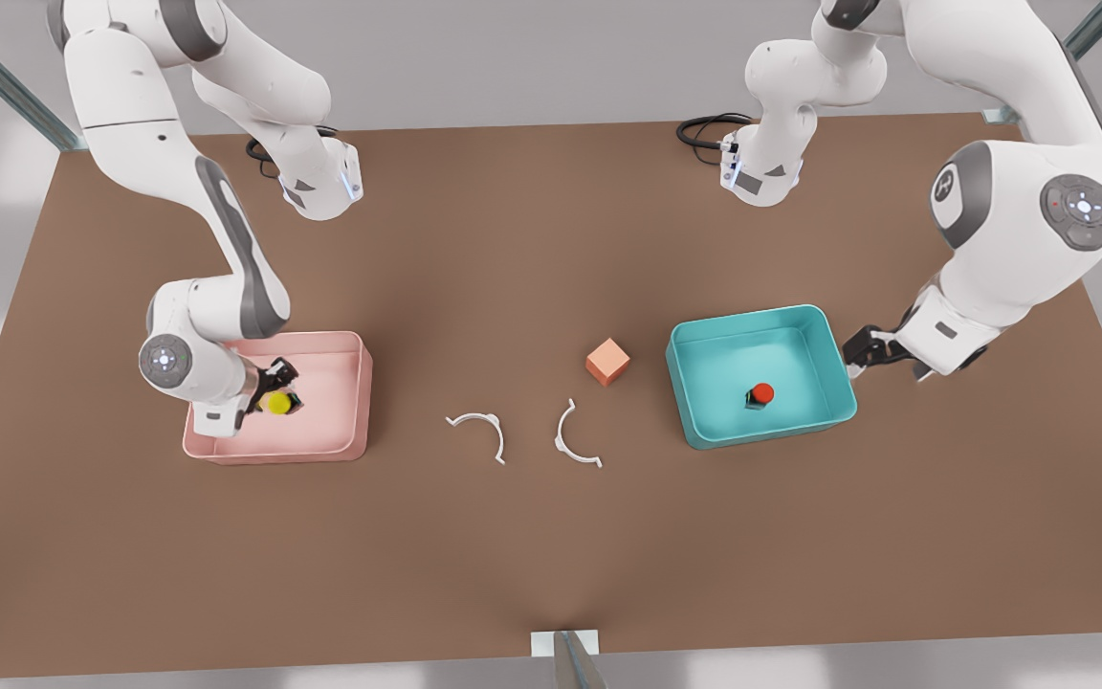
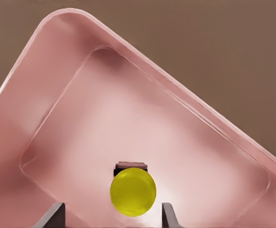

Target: Place the red button in the blue storage box with the left arm, and place the yellow button in the pink storage box with the right arm

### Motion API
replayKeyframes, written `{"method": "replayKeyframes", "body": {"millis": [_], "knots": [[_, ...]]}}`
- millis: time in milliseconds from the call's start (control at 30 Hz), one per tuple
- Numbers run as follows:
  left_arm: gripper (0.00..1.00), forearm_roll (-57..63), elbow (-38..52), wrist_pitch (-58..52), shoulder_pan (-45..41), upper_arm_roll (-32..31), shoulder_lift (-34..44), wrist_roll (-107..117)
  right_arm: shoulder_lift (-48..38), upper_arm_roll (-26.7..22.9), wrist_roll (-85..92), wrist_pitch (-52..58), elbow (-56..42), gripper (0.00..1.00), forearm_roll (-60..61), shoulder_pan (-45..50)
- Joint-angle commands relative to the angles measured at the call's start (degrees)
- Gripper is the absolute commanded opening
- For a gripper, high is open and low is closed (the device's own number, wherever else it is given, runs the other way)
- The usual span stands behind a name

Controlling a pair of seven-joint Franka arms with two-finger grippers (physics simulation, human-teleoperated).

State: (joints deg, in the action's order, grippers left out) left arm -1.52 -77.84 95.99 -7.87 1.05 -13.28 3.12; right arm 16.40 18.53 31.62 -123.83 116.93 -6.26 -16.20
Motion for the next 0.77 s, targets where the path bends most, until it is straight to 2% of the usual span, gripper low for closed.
{"method": "replayKeyframes", "body": {"millis": [0,100,167,333,433,467,500,533,733], "knots": [[1.0,-0.8,0.1,-4.8,0.3,0.1,0.0,-2.1,-0.6,0.0,-1.2,0.6,-0.8,1.0,0.0,-0.1],[1.0,-0.8,0.1,-5.0,0.3,0.2,0.0,-3.4,-4.5,0.5,-2.1,6.8,-3.9,1.0,0.1,0.2],[1.0,-0.8,0.1,-5.0,0.2,0.2,0.0,-3.4,-4.9,1.1,-3.8,12.3,-9.4,1.0,0.1,0.6],[1.0,-0.3,0.7,-4.9,0.1,0.1,-0.3,-3.7,-4.9,4.4,-23.4,28.8,-26.1,1.0,0.1,0.8],[1.0,-0.3,0.7,-4.9,0.1,0.1,-0.3,-3.7,-5.0,3.0,-25.4,35.5,-33.3,1.0,2.0,1.8],[1.0,-0.3,0.7,-4.9,0.1,0.1,-0.3,-3.7,-5.9,-4.2,-25.4,36.6,-33.9,1.0,2.3,8.3],[1.0,-0.3,0.7,-4.9,0.2,0.1,-0.3,-3.7,-8.0,-19.6,-25.5,37.8,-34.0,1.0,2.8,22.6],[1.0,-0.3,0.7,-4.9,0.2,0.2,-0.3,-3.7,-8.8,-24.7,-28.9,40.7,-33.7,1.0,5.6,27.0],[1.0,-0.2,0.7,-4.9,0.2,0.2,-0.3,-3.7,-8.8,-24.2,-29.3,41.3,-33.3,1.0,5.6,26.6]]}}
